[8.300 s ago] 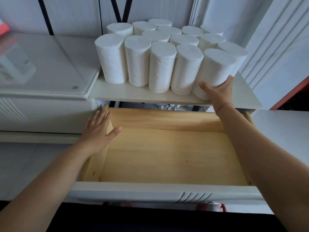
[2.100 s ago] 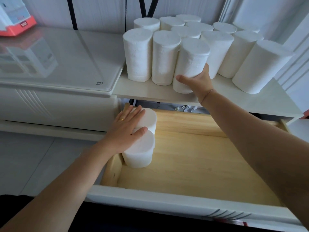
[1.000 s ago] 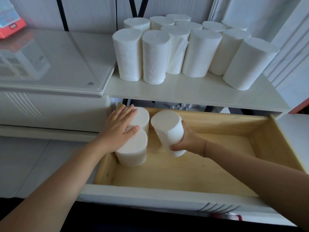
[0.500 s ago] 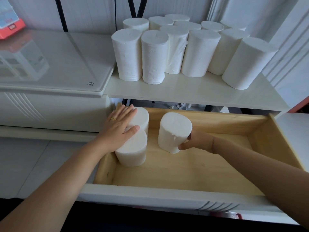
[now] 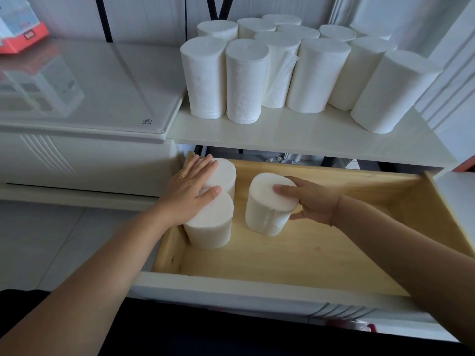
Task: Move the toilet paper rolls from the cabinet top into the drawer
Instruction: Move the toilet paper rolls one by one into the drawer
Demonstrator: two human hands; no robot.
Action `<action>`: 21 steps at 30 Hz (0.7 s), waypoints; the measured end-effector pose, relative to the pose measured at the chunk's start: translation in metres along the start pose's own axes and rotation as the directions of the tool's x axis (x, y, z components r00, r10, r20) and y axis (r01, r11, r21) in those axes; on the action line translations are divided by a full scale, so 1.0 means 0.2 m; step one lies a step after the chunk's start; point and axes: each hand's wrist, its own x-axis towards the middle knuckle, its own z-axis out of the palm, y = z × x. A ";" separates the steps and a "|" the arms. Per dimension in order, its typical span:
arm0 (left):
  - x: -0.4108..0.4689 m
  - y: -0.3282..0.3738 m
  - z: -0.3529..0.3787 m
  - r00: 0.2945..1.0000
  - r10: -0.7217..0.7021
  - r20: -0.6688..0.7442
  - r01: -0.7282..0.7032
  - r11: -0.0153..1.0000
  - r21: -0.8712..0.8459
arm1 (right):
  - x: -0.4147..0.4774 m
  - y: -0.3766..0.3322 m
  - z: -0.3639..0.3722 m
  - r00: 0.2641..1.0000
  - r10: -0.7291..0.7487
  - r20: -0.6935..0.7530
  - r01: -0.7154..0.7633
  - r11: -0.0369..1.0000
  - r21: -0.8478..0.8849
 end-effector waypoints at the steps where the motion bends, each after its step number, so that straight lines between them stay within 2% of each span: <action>1: 0.00 0.00 0.00 1.000 -0.001 0.003 0.001 1.000 -0.004 | -0.01 0.00 0.01 0.999 0.009 0.050 -0.009 1.000 -0.004; 5: 0.00 0.00 0.01 1.000 -0.002 -0.005 0.002 1.000 -0.007 | -0.08 0.04 0.04 0.981 0.062 0.185 -0.058 0.998 -0.025; 10: 0.00 0.00 0.00 1.000 0.006 -0.011 -0.006 1.000 0.003 | -0.18 0.07 0.11 0.922 0.161 0.351 -0.156 0.987 -0.042; 13: 0.00 0.01 0.00 1.000 -0.005 -0.010 0.006 1.000 0.017 | -0.21 0.09 0.17 0.916 0.204 0.346 -0.187 0.979 -0.082; 16: -0.01 0.02 0.00 0.999 0.016 -0.032 -0.013 0.994 0.104 | -0.24 0.10 0.21 0.893 0.305 0.331 -0.273 0.952 -0.141; 18: -0.01 0.02 0.00 0.997 0.068 -0.034 -0.063 0.987 0.146 | -0.26 0.11 0.22 0.859 0.369 0.355 -0.362 0.928 -0.088; 21: -0.01 0.03 0.00 0.995 0.101 -0.007 -0.098 0.982 0.163 | -0.27 0.11 0.26 0.842 0.357 0.405 -0.385 0.923 -0.014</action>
